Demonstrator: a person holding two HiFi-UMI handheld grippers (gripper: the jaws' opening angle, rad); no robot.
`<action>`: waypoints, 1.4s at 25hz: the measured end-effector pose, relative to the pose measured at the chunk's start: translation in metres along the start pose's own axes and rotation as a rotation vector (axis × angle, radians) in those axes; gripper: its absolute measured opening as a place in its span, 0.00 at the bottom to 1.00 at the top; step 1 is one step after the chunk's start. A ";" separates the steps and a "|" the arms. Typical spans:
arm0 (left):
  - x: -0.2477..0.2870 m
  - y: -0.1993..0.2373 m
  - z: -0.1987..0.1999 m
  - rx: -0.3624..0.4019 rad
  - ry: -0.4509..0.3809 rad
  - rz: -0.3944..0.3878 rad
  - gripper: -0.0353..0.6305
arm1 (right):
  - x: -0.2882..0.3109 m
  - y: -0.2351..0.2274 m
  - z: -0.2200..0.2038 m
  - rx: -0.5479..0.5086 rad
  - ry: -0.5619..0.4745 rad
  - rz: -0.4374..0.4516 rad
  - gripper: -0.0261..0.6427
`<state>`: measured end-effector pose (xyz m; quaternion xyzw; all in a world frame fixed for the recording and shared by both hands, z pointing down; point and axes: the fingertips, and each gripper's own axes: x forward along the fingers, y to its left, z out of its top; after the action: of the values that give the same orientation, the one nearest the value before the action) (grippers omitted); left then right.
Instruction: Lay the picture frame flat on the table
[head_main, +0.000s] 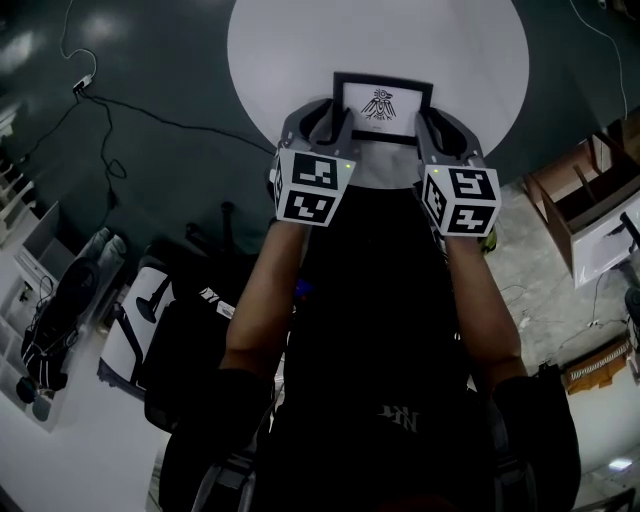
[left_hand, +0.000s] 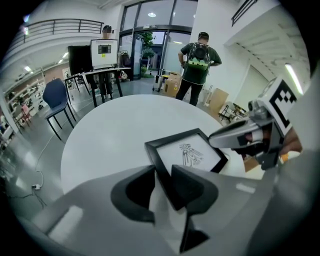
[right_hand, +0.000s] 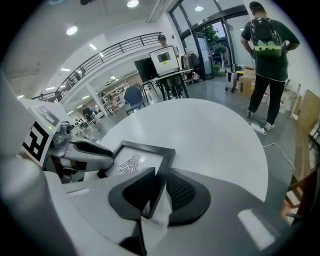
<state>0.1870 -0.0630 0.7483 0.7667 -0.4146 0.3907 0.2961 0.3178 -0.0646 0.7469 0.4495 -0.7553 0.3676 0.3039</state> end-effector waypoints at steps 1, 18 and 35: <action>0.000 0.000 0.000 -0.016 -0.006 -0.018 0.21 | 0.000 0.000 0.000 -0.003 -0.002 0.002 0.13; -0.162 0.011 0.126 -0.082 -0.355 -0.092 0.17 | -0.116 0.075 0.136 -0.188 -0.294 0.115 0.04; -0.487 -0.060 0.214 0.221 -0.878 -0.035 0.06 | -0.386 0.240 0.266 -0.479 -0.821 0.435 0.04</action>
<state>0.1439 -0.0042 0.2181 0.8937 -0.4436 0.0653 0.0152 0.2262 -0.0314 0.2294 0.3072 -0.9511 0.0324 -0.0064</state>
